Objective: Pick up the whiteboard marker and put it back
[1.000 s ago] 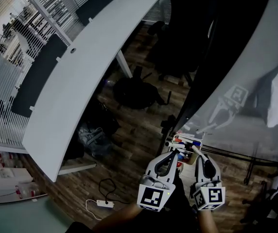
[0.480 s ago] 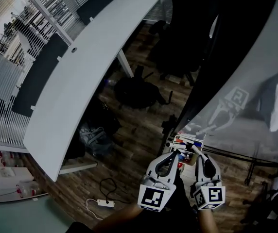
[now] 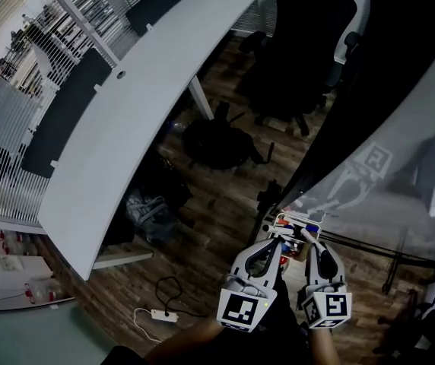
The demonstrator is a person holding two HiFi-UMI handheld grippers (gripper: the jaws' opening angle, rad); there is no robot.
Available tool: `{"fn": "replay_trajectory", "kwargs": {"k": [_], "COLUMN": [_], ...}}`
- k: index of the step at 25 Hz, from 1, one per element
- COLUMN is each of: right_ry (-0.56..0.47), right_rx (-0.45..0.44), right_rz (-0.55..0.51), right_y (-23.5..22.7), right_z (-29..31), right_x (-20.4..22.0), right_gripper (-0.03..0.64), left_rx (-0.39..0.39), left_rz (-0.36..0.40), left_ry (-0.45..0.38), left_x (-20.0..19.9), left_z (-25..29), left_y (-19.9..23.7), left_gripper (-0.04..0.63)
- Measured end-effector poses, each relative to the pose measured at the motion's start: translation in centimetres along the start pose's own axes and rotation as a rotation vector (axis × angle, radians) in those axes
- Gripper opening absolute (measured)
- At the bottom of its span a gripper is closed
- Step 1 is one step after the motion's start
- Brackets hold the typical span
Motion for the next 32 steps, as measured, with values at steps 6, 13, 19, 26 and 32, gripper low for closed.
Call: {"fn": "replay_trajectory", "kwargs": {"k": [6, 13, 19, 26, 32], "right_ry": [0.013, -0.003, -0.027, -0.011, -0.024], "right_rx": [-0.015, -0.008, -0.024, -0.013, -0.013], "right_rz": [0.026, 0.020, 0.017, 0.016, 0.018], "right_y": [0.6, 0.3, 0.2, 0.0, 0.0], "right_z": [0.3, 0.3, 0.1, -0.2, -0.3], "right_x": [-0.5, -0.5, -0.2, 0.3, 0.4], "right_gripper": [0.081, 0.082, 0.083, 0.083, 0.083], "left_rx": [-0.007, -0.005, -0.004, -0.004, -0.002], "left_rz": [-0.023, -0.026, -0.022, -0.026, -0.021], "left_ry": [-0.005, -0.003, 0.004, 0.012, 0.014], "left_x": [-0.2, -0.2, -0.1, 0.2, 0.4], "left_z": [0.1, 0.4, 0.3, 0.2, 0.0], "left_y": [-0.1, 0.0, 0.0, 0.0, -0.2], "left_gripper": [0.006, 0.007, 0.008, 0.006, 0.006]}}
Point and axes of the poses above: the fingertips, and each gripper's own axes: z forward along the fingers, y to its left, x out of its underside, the point moved 6 cm from there along -z, backward along the fingers, and after that the axes turned 6 degrees about -y, right-handed, at the moved point
